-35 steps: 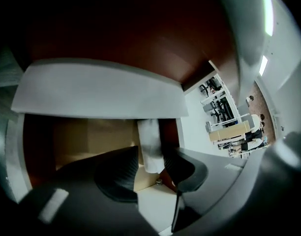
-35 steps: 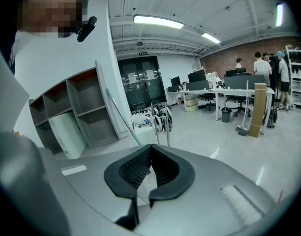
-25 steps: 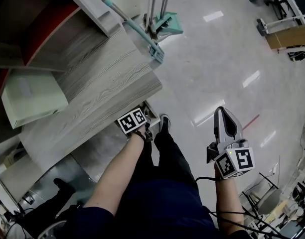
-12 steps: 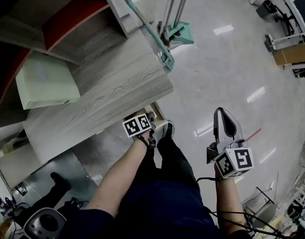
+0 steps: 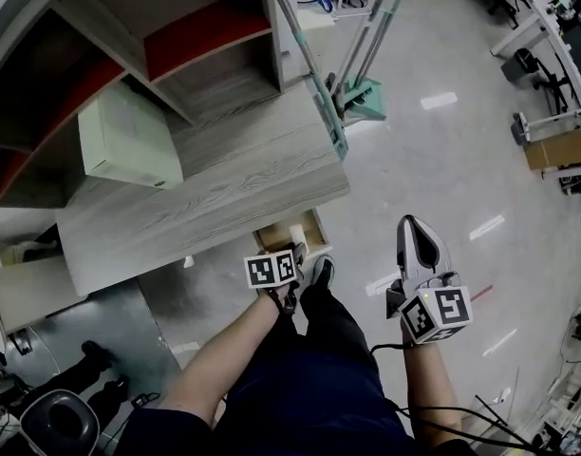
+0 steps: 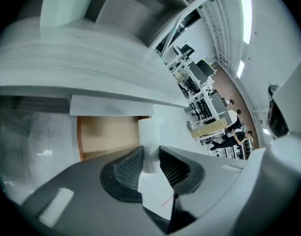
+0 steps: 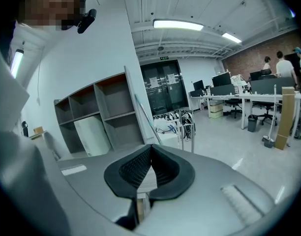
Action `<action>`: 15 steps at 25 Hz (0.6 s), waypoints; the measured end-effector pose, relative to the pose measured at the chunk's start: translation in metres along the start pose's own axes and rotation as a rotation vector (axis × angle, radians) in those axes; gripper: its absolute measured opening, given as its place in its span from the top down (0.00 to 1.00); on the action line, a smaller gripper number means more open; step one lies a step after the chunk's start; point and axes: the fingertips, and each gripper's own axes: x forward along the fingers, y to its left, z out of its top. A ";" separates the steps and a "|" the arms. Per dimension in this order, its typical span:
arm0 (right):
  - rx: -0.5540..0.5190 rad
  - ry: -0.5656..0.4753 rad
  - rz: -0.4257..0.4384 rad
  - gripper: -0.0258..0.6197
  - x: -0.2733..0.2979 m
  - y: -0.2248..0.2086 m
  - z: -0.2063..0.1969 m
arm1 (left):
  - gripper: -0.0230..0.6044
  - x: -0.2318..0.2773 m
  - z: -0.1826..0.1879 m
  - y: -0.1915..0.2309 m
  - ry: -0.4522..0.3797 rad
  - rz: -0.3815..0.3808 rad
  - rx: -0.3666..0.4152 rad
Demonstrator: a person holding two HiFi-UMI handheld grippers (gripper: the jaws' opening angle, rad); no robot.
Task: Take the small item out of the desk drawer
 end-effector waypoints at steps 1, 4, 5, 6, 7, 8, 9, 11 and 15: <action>-0.004 -0.005 0.010 0.95 0.002 0.006 0.002 | 0.79 -0.008 0.003 -0.001 -0.012 -0.007 0.017; -0.019 -0.019 0.044 0.95 0.008 0.023 0.009 | 0.79 -0.036 0.021 -0.005 -0.066 -0.016 0.069; -0.026 -0.021 0.056 0.95 0.010 0.029 0.012 | 0.79 -0.046 0.029 -0.007 -0.087 -0.017 0.085; -0.032 -0.024 0.068 0.95 0.012 0.034 0.015 | 0.79 -0.057 0.037 -0.008 -0.108 -0.019 0.098; -0.035 -0.030 0.079 0.95 0.013 0.038 0.018 | 0.79 -0.066 0.043 -0.008 -0.127 -0.022 0.108; -0.038 -0.037 0.088 0.95 0.015 0.043 0.021 | 0.79 -0.076 0.050 -0.009 -0.146 -0.024 0.117; -0.040 -0.044 0.097 0.95 0.016 0.047 0.024 | 0.79 -0.085 0.056 -0.010 -0.167 -0.027 0.125; -0.047 -0.055 0.116 0.95 0.020 0.055 0.030 | 0.79 -0.104 0.069 -0.011 -0.212 -0.034 0.138; -0.063 -0.079 0.149 0.95 0.027 0.071 0.042 | 0.79 -0.140 0.097 -0.016 -0.313 -0.038 0.173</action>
